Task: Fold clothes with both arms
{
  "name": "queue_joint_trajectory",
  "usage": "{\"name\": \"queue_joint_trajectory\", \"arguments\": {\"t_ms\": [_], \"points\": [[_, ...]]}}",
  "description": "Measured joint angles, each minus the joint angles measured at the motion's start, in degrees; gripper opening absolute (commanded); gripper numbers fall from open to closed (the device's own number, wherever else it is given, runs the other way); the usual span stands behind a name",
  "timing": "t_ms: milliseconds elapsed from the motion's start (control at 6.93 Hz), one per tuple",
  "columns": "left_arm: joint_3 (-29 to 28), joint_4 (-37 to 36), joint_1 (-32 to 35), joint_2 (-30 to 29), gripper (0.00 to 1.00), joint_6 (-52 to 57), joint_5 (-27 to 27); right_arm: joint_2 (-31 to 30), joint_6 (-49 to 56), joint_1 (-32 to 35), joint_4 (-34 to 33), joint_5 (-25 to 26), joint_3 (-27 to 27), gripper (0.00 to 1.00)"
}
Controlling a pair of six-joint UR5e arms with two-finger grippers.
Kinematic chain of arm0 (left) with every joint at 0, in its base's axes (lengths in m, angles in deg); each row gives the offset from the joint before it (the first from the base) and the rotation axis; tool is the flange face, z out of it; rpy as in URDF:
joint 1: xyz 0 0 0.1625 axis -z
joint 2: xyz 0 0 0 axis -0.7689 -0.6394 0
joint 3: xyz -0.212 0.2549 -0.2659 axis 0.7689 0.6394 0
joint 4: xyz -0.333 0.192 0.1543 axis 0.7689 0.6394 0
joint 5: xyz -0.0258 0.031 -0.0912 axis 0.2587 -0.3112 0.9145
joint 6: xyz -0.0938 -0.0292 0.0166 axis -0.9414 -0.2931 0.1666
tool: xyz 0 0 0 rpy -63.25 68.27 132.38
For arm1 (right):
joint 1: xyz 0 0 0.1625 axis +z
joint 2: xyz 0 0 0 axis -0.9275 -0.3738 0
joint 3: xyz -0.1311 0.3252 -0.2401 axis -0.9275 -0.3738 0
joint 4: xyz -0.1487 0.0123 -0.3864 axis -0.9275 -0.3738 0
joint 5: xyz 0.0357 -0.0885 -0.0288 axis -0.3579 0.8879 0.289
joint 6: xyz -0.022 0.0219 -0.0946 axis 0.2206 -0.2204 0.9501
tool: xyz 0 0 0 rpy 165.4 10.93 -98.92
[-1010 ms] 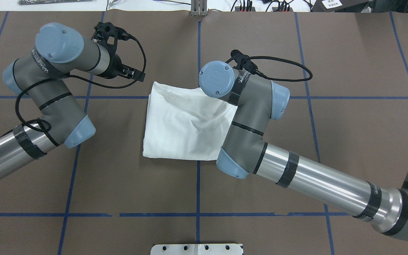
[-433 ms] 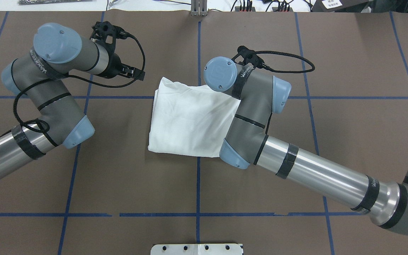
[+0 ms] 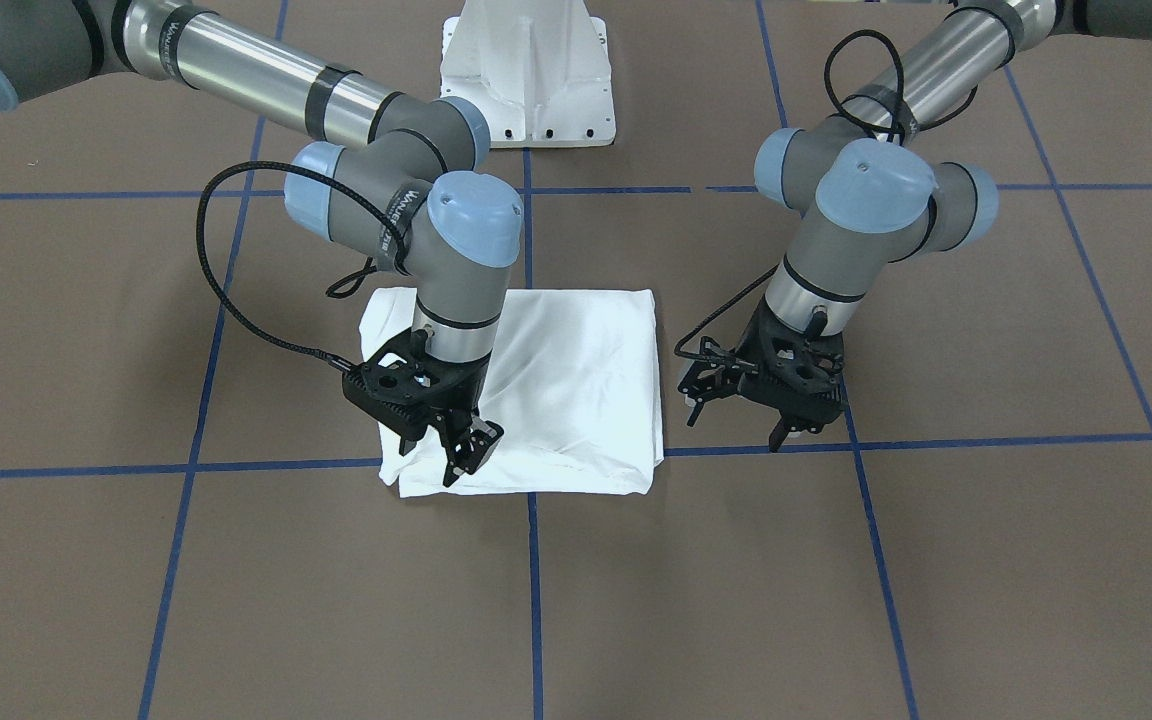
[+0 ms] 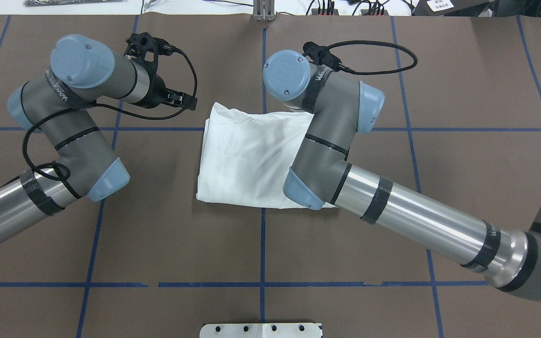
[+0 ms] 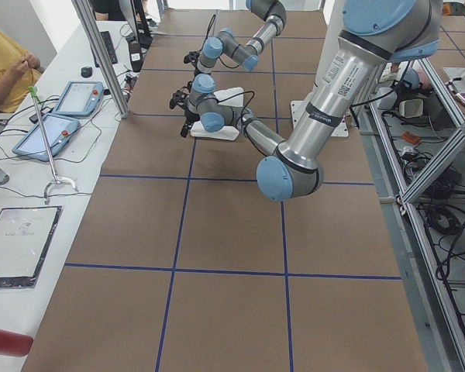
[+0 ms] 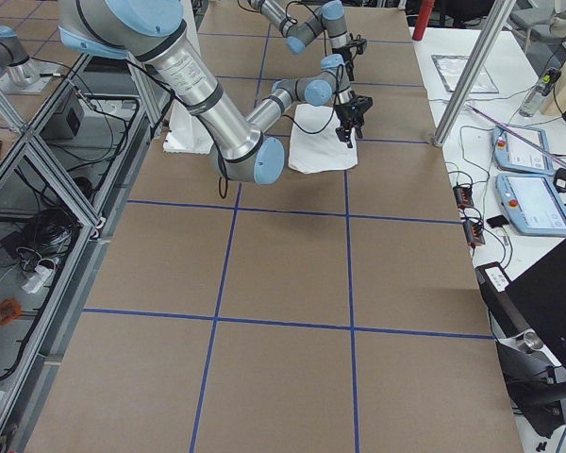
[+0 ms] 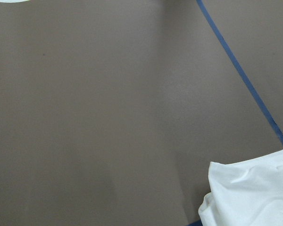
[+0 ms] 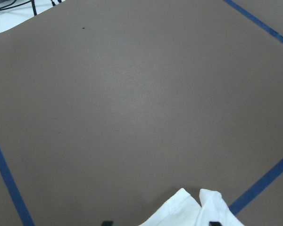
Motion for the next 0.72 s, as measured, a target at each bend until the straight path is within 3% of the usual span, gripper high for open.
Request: {"name": "queue_joint_trajectory", "arguments": {"t_ms": [433,722], "points": [[0.13,-6.39,-6.22,-5.06,1.0,-6.18,-2.57,-11.13,16.97,7.58,-0.15,-12.51,14.89,1.0],[-0.36,-11.73,-11.29,-9.1,1.0,-8.7,-7.68,-14.63,20.66,9.54,-0.1,-15.19,18.66,1.0]]}}
